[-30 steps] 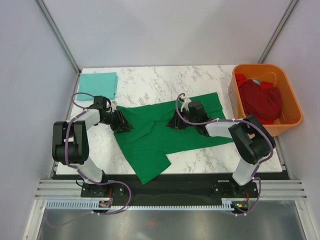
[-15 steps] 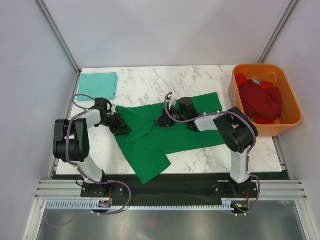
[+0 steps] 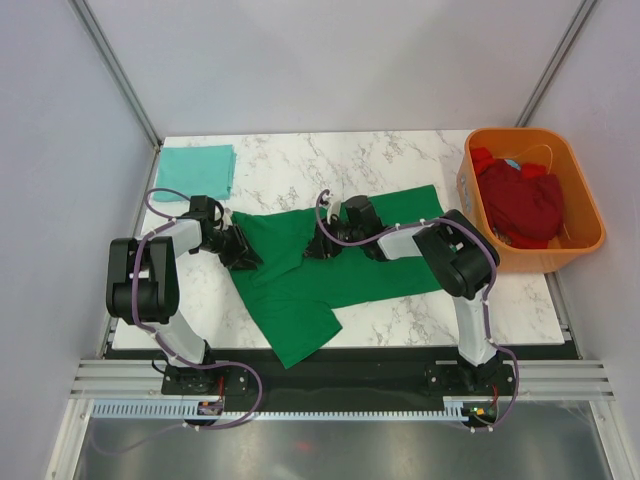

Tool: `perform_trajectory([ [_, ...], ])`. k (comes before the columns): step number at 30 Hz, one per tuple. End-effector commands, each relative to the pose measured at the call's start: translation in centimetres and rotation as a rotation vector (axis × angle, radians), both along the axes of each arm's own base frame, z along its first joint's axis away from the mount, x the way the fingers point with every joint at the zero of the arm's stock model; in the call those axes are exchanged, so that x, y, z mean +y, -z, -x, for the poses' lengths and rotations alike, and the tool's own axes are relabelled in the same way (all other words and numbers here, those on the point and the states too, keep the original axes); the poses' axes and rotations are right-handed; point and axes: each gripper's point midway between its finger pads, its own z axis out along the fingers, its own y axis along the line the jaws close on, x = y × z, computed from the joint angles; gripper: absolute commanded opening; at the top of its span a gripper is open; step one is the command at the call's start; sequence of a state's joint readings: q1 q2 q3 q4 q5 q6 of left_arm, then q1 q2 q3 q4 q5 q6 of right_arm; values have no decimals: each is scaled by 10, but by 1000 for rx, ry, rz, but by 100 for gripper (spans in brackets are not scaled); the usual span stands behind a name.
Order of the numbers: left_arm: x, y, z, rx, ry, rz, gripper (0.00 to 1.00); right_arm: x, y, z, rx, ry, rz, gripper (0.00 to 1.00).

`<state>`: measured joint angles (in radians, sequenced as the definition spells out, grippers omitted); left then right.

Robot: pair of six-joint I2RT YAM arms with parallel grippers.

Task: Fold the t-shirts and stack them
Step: Fold the tshirt

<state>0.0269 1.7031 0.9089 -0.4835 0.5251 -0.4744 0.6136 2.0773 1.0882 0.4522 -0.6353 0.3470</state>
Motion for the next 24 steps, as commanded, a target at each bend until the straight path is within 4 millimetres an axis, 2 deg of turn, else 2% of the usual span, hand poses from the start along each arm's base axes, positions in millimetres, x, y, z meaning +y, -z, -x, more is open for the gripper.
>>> perform_trajectory([
  [1,2,0,-6,-13,-16,-9,35,14,-13,-4,-63,-51,-31,42],
  [7,2,0,-6,-12,-16,-7,35,21,-19,3,-72,-89,-44,42],
  [12,2,0,-6,-11,-17,-9,35,28,-31,4,-73,-103,-78,43],
  [16,3,1,-6,-9,-20,-13,35,28,-54,3,-64,-63,-101,42],
  [17,2,2,-5,-8,-18,-13,35,26,-70,3,-82,-45,-109,42],
  [19,2,2,-5,-8,-17,-13,35,23,-87,3,-112,-16,-135,42],
  [20,3,2,-5,-7,-19,-13,35,21,-97,11,-104,-20,-163,42],
  [22,2,1,-6,-11,-17,-13,35,20,-100,15,-100,-11,-167,42],
  [24,3,1,-6,-10,-19,-15,35,17,-92,14,-68,26,-148,40],
])
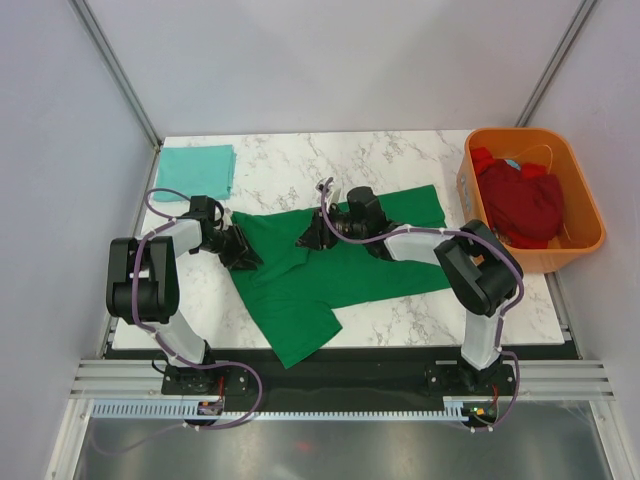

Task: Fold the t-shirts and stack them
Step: Fold the tshirt

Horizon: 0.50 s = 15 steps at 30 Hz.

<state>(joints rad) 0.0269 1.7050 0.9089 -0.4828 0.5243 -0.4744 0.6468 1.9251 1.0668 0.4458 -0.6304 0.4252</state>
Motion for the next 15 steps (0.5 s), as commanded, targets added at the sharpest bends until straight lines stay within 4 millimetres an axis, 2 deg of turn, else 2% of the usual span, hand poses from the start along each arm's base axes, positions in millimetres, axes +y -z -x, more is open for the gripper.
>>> perform_trajectory([
  [1,3,2,-6,-9,-19,-14,35,4,-21,-1,-18,45,-46,39],
  [7,4,2,-5,-10,-19,-19,35,-11,28,-3,20,152,136,35],
  [10,3,2,-5,-8,-17,-16,35,-19,38,-4,22,182,171,37],
  [15,3,3,-5,-5,-15,-16,35,-19,43,-7,51,208,177,41],
])
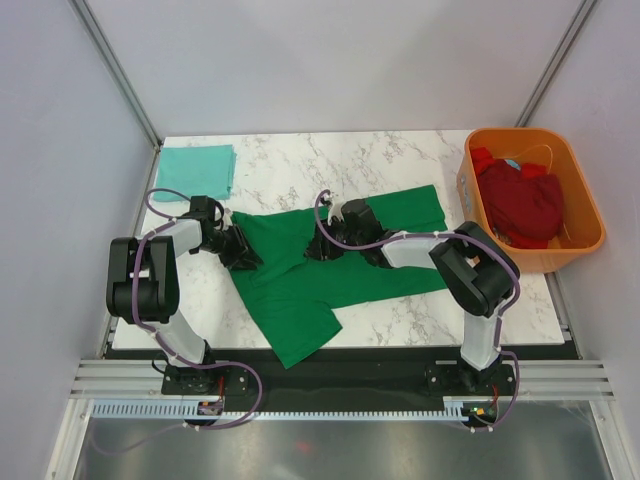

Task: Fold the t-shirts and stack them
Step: Fold the tshirt

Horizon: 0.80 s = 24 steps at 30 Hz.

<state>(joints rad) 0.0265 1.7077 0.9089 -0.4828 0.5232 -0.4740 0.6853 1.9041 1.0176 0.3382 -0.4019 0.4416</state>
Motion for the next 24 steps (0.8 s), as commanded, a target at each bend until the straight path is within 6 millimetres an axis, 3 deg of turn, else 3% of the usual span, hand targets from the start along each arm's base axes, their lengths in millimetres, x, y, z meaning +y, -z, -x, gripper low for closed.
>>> perform_trajectory([
  [1,3,2,-5,-10,-17,-17,35,-1,9,-9,16,63,20,41],
  [7,4,2,-5,-6,-19,-18,35,-6,22,-16,85,180,4,42],
  [9,3,2,-5,-7,-17,-16,35,1,14,-17,92,194,-48,42],
  [20,3,2,-6,-9,-18,-16,35,20,21,-9,131,204,-78,43],
  [24,3,0,-8,-15,-20,-15,35,21,13,-11,118,203,-88,27],
])
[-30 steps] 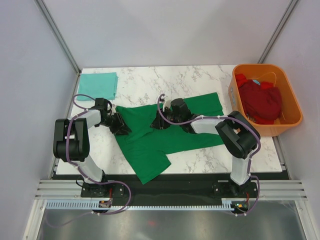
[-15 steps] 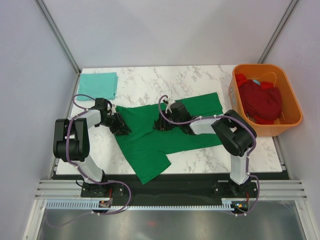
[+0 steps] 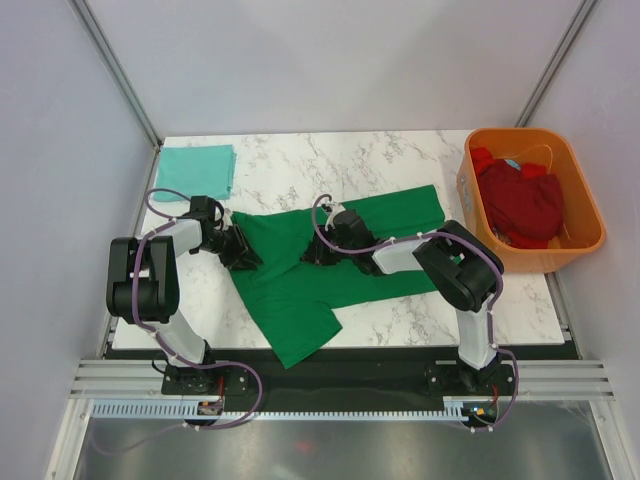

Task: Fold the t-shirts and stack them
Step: Fold the tshirt

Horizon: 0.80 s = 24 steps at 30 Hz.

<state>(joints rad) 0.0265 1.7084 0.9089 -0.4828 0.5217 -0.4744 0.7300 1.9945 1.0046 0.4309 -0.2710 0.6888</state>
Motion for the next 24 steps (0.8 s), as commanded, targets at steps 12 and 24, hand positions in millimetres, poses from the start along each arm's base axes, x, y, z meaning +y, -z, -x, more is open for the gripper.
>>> perform_trajectory([
  [12,36,-44,-8,-176,-67,-247,40,-2,-38,2,109,60,51,10],
  [24,-6,-20,31,-85,-49,-79,41,3,-50,3,117,33,38,9],
])
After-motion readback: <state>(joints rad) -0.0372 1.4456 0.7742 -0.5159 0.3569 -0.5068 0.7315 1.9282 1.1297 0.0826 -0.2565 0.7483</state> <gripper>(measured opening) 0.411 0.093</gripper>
